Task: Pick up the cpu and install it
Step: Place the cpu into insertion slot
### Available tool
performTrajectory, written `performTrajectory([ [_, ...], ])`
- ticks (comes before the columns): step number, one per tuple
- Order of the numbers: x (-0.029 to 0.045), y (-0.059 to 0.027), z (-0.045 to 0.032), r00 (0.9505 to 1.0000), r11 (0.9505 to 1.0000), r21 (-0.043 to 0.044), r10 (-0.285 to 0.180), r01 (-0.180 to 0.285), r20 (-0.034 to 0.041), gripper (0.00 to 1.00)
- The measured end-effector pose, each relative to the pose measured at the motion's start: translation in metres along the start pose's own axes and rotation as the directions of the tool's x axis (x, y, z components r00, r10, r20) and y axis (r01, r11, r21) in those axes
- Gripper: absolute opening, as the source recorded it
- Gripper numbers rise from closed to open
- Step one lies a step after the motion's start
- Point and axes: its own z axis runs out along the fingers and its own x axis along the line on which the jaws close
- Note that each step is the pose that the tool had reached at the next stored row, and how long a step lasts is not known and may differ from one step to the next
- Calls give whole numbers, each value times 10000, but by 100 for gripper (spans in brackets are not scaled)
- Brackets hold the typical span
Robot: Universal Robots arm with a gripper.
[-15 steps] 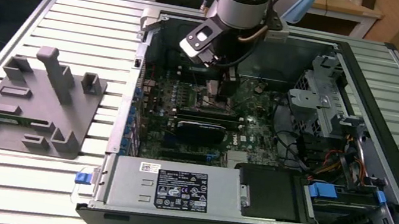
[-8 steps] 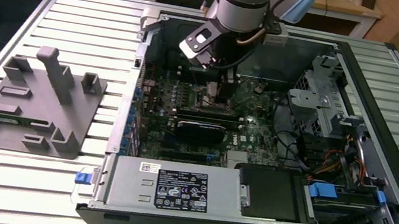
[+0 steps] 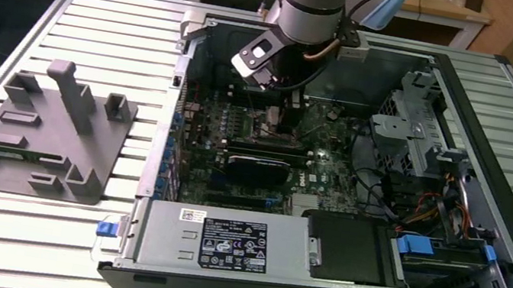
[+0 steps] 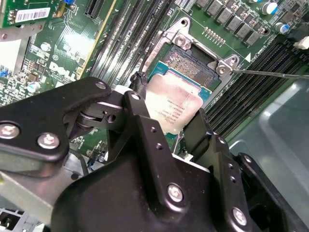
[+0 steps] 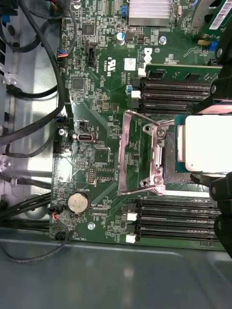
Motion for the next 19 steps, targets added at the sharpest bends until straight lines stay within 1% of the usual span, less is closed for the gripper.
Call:
performTrajectory([
  [4,1,0,4,10000,10000,-8,1,-1,-3,55],
  [6,1,-1,14,10000,10000,-73,4,-3,15,55],
  [7,1,-1,19,10000,9999,-105,3,-3,33,55],
  [9,2,-1,29,9999,9999,-152,2,0,108,55],
  [10,2,-1,34,9999,9999,-161,1,2,152,55],
  [12,3,-1,48,9998,9999,-162,3,0,202,55],
  [19,33,-1,84,9997,9999,-160,68,-64,213,55],
])
